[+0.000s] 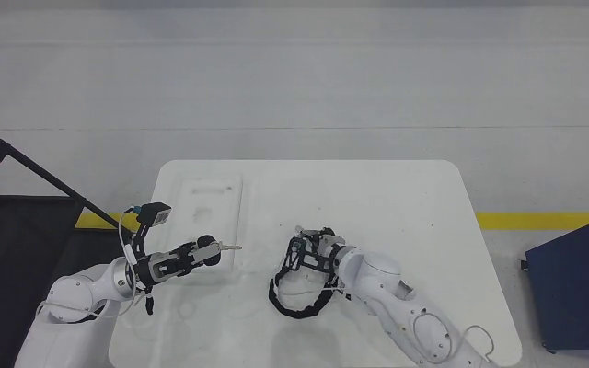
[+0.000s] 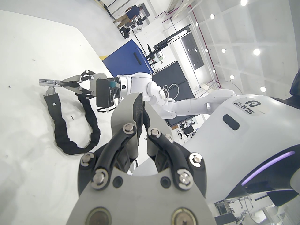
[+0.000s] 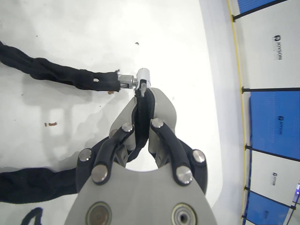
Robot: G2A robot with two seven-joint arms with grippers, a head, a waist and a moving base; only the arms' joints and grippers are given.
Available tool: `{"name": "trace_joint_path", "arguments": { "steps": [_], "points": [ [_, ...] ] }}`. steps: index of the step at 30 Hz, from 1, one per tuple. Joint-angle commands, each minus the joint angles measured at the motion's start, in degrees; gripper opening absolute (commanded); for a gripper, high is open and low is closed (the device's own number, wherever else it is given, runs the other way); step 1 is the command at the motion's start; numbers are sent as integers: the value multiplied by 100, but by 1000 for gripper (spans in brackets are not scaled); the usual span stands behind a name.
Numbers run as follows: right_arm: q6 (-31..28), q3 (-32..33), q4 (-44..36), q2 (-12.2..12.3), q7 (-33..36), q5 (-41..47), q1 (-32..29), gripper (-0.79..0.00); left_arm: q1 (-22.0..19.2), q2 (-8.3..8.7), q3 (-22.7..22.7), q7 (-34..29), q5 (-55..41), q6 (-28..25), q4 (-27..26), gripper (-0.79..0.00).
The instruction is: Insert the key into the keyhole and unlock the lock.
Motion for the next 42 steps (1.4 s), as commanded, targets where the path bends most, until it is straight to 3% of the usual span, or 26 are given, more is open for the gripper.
{"name": "trace_joint_path", "arguments": {
  "steps": [1,6,20,24,29,37,42],
  "points": [
    [67,127,-153,57,-282,-247,-146,-785,0,0,0,0,0,0,0,-785],
    [-77,544,-521,214,-1335,-418,-515,-785,0,0,0,0,0,0,0,-785],
    [-1816,1873,-390,823,-6797,-743,-984,-785,0,0,0,0,0,0,0,-785],
    [-2269,1947,-229,984,-8463,-961,-986,-785,0,0,0,0,0,0,0,-785],
    [-1796,1140,47,1181,-9018,-167,-674,-785,0,0,0,0,0,0,0,-785],
    [-1676,-765,546,1479,-9139,2256,672,-785,0,0,0,0,0,0,0,-785],
    [-1676,-765,546,1479,-9139,2256,672,-785,0,0,0,0,0,0,0,-785]
  ]
}}
